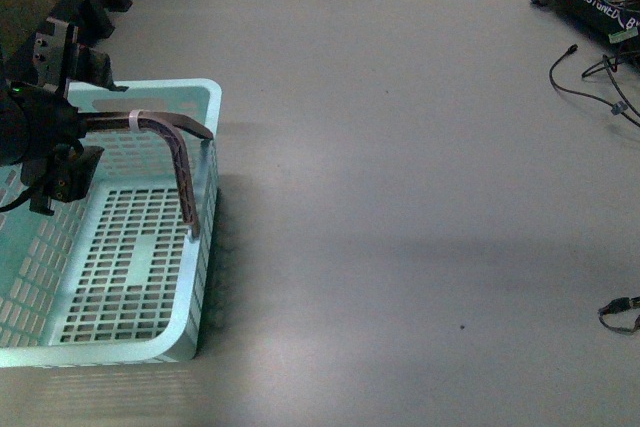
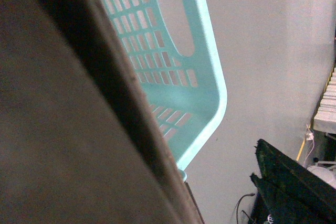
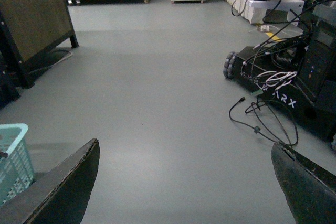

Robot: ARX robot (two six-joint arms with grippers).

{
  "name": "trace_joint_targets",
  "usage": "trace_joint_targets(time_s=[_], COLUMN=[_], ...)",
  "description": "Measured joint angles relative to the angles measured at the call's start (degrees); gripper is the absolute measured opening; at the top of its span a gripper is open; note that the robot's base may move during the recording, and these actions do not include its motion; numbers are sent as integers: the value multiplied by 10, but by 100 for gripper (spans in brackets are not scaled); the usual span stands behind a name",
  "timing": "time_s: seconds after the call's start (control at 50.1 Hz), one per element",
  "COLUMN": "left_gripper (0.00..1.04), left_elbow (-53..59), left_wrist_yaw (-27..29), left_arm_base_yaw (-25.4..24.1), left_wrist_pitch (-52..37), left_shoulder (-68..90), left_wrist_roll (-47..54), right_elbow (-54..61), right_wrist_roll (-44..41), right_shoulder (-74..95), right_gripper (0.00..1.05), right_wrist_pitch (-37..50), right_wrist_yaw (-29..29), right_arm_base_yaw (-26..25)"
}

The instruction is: Pick lemon and mango into basket

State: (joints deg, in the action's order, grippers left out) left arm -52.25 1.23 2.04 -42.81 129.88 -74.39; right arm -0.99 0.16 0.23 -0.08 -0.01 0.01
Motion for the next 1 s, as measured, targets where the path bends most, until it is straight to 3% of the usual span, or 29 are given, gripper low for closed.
trace_joint_targets(time_s=[0.14,0.279,0.439,0.758,0.997], left_gripper=[57,31,5,5,5], left_elbow=[1,10,43,123,187], left_wrist_yaw=[2,5,2,17,20], left_arm_base_yaw=[-6,-16,-20,-21,-14], left_wrist_pitch=[0,2,21,67,173], left_shoulder=[1,-1,-37,-148,-389], left_wrist_roll=[-1,-3,-60,-73,-98], right_elbow=[0,0,0,0,0], right_wrist_roll=[0,0,0,0,0], right_shoulder=[0,0,0,0,0], right_gripper=[96,96,96,96,96], right_wrist_pitch=[0,0,0,0,0], right_wrist_yaw=[0,0,0,0,0], right_arm_base_yaw=[0,0,0,0,0])
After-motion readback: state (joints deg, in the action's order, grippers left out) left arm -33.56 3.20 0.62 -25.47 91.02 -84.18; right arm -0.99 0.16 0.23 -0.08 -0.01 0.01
